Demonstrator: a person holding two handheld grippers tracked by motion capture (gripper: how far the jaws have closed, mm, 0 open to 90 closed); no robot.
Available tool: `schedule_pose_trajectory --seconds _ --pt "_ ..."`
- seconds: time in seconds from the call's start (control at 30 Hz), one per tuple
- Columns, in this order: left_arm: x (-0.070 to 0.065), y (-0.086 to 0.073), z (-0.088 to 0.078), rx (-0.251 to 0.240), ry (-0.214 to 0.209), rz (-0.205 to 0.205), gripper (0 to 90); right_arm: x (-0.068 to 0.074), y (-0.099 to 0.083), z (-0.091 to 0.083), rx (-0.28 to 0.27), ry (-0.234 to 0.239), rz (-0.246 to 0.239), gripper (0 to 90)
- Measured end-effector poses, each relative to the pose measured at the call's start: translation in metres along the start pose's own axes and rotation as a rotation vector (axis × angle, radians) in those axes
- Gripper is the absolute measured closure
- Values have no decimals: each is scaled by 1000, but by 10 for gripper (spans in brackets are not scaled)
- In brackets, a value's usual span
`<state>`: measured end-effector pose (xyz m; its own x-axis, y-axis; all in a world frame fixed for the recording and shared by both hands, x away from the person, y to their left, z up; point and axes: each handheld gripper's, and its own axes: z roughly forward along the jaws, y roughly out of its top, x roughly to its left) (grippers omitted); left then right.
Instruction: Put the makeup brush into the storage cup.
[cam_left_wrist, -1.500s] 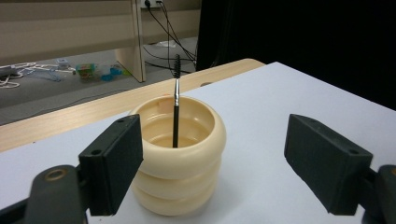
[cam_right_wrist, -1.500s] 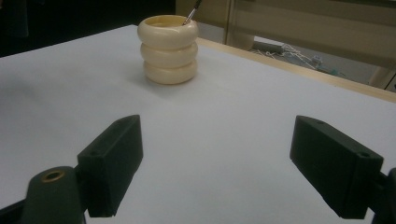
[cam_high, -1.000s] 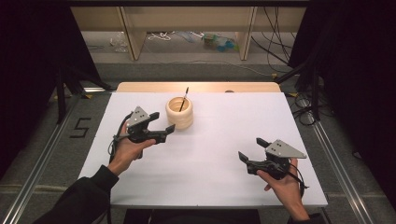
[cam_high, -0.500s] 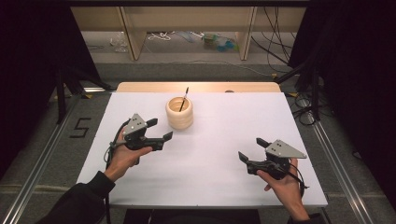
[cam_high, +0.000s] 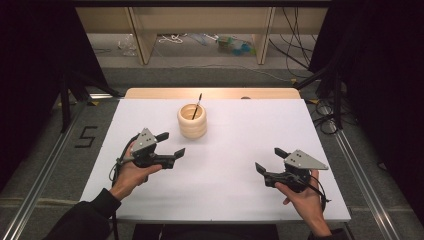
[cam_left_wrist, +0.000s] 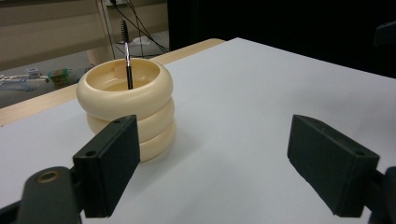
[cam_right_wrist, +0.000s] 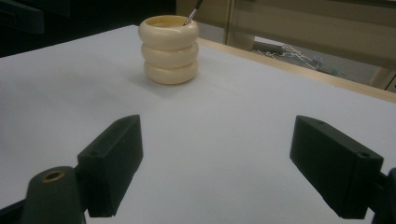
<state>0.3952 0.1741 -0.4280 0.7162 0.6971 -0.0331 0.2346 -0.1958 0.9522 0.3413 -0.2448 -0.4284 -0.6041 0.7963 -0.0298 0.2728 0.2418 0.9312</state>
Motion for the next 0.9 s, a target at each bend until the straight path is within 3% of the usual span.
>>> schedule_pose_trajectory --seconds 0.2,0.3,0.47,0.9 --pt "-3 -6 -4 14 -3 5 168 0 0 0 2 1 0 184" --pt "-5 -8 -5 23 2 34 168 0 0 0 7 2 1 184" --pt "-10 -9 -8 15 -17 33 168 0 0 0 1 2 -1 184" --pt "-12 -17 -17 16 -1 22 169 1 0 0 -4 13 15 184"
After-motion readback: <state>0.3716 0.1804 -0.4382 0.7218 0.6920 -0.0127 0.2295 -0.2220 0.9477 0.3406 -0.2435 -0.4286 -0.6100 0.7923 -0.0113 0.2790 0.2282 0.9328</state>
